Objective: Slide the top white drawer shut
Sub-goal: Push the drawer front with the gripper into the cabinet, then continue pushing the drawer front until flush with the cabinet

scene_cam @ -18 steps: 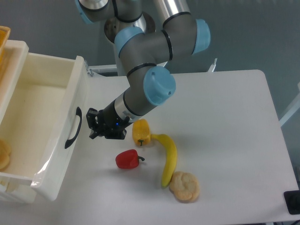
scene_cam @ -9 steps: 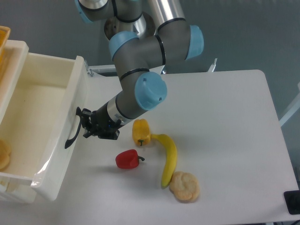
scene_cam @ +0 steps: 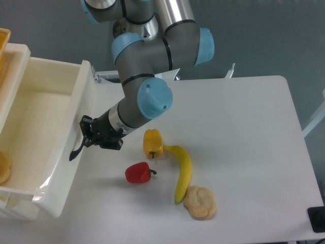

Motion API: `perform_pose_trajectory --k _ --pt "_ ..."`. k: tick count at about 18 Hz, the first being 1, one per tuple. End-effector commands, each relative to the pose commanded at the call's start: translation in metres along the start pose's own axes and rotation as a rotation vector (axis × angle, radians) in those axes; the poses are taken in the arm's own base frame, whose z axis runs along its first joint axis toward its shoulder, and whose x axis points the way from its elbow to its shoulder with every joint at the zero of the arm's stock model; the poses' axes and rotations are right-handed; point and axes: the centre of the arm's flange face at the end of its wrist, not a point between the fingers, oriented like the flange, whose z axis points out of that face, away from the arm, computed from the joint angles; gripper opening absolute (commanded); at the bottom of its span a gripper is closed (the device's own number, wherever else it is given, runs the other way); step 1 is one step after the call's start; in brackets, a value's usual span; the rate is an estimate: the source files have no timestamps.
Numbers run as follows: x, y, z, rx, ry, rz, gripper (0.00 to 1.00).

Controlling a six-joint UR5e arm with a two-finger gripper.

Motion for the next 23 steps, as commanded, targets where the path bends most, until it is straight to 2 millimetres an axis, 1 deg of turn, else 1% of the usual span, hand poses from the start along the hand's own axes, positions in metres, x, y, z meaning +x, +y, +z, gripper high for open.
perform_pose_trajectory --k 2,10,11,13,20,23 --pt "0.006 0.002 -0.004 0.000 0.002 -0.001 0.00" --pt "0.012 0.000 -0.001 -0.006 0.004 0.007 0.00" --pt "0.015 0.000 0.002 -0.013 0.008 0.011 0.00" --pt "0.022 0.001 0.001 -0.019 0.012 0.012 0.00" --pt "0.036 -0.001 0.014 -0.042 0.026 0.027 0.00" --pt "0.047 -0.004 0.022 -0.054 0.029 0.040 0.00"
